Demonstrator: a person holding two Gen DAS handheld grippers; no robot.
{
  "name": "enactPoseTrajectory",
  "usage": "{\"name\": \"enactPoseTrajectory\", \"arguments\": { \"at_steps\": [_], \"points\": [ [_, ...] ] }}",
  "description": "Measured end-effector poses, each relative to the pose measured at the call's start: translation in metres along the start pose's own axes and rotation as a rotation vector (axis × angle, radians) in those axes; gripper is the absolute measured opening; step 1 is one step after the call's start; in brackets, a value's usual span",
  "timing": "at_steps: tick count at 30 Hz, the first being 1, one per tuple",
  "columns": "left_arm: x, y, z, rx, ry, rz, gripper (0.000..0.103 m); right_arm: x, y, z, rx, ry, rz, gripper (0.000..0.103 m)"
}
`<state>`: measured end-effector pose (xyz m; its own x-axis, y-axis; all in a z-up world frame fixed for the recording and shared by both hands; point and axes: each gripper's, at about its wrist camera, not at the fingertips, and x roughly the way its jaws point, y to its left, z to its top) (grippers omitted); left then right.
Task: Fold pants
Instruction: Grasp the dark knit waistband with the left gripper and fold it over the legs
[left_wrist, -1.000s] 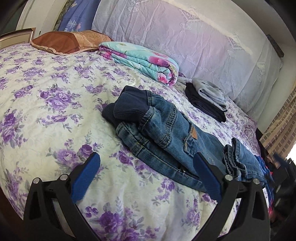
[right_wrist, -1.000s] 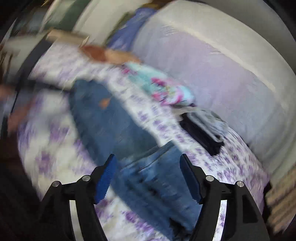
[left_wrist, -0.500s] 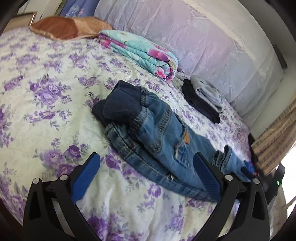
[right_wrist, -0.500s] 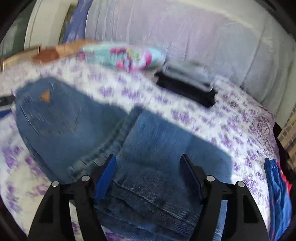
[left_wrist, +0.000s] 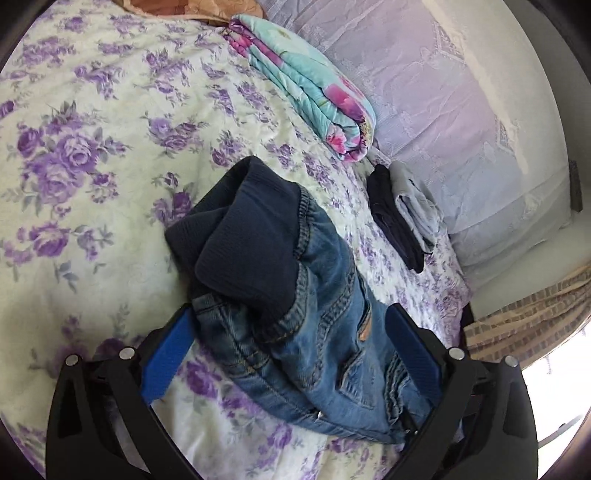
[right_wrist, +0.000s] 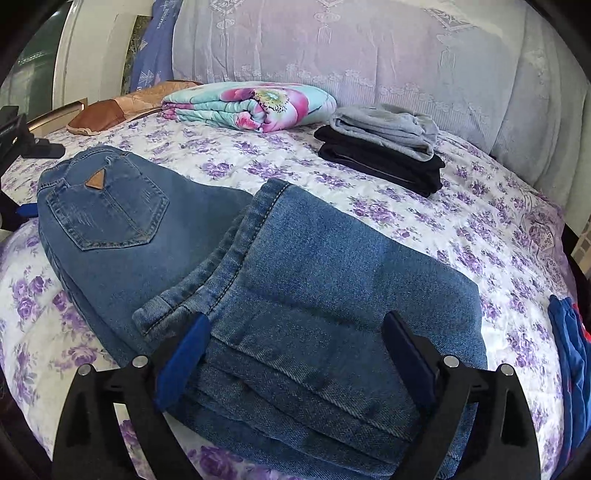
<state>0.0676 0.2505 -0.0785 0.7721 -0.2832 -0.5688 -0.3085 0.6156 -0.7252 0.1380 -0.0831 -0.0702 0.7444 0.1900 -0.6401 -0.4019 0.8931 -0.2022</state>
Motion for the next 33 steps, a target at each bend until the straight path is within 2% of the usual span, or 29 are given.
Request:
{"name": "enactPoseTrajectory", "arguments": {
  "at_steps": [2, 4, 7, 10, 12, 13, 15, 17, 19, 20, 24, 27, 29, 33],
  "points": [
    [0.002, 0.003, 0.004, -0.019, -0.004, -0.006, 0.091, 0.001, -0.001, 0.0, 0.001, -0.001, 0.006, 0.095],
    [0.004, 0.009, 0.007, -0.05, -0.008, 0.006, 0.071, 0.002, -0.001, 0.0, 0.003, 0.0, 0.01, 0.096],
    [0.002, 0.022, 0.01, -0.1, -0.011, -0.023, 0.056, 0.001, -0.001, 0.001, 0.005, 0.0, 0.009, 0.096],
    [-0.004, 0.023, 0.008, -0.078, -0.032, -0.033, 0.04, 0.0, -0.002, 0.001, 0.007, -0.004, 0.015, 0.096],
    [-0.008, 0.018, 0.006, -0.051, -0.051, -0.036, 0.036, -0.013, -0.008, -0.001, 0.042, -0.069, 0.024, 0.096],
    [-0.011, 0.014, 0.004, -0.028, -0.063, -0.033, 0.035, -0.028, -0.014, -0.002, 0.08, -0.141, 0.011, 0.096],
    [-0.017, 0.006, 0.003, 0.003, -0.08, -0.021, 0.035, -0.045, -0.022, -0.003, 0.119, -0.205, -0.008, 0.096],
    [-0.022, -0.005, 0.002, 0.038, -0.1, 0.002, 0.035, -0.034, -0.024, -0.001, 0.102, -0.12, -0.04, 0.096],
    [-0.028, -0.016, 0.0, 0.074, -0.121, -0.002, 0.033, 0.001, -0.017, -0.01, 0.048, 0.041, -0.093, 0.1],
    [-0.032, -0.022, -0.003, 0.091, -0.131, -0.017, 0.033, 0.006, -0.014, -0.011, 0.028, 0.057, -0.109, 0.1],
    [-0.047, -0.058, -0.011, 0.208, -0.182, -0.002, 0.033, -0.001, -0.018, -0.012, 0.055, 0.024, -0.062, 0.1],
    [-0.056, -0.095, -0.023, 0.337, -0.224, 0.023, 0.033, -0.025, -0.037, -0.015, 0.148, -0.074, -0.015, 0.099],
    [-0.059, -0.124, -0.033, 0.422, -0.248, 0.029, 0.033, -0.043, -0.054, -0.018, 0.216, -0.132, -0.014, 0.099],
    [-0.06, -0.186, -0.057, 0.588, -0.283, 0.017, 0.032, -0.059, -0.092, -0.031, 0.328, -0.156, -0.032, 0.099]
  ]
}}
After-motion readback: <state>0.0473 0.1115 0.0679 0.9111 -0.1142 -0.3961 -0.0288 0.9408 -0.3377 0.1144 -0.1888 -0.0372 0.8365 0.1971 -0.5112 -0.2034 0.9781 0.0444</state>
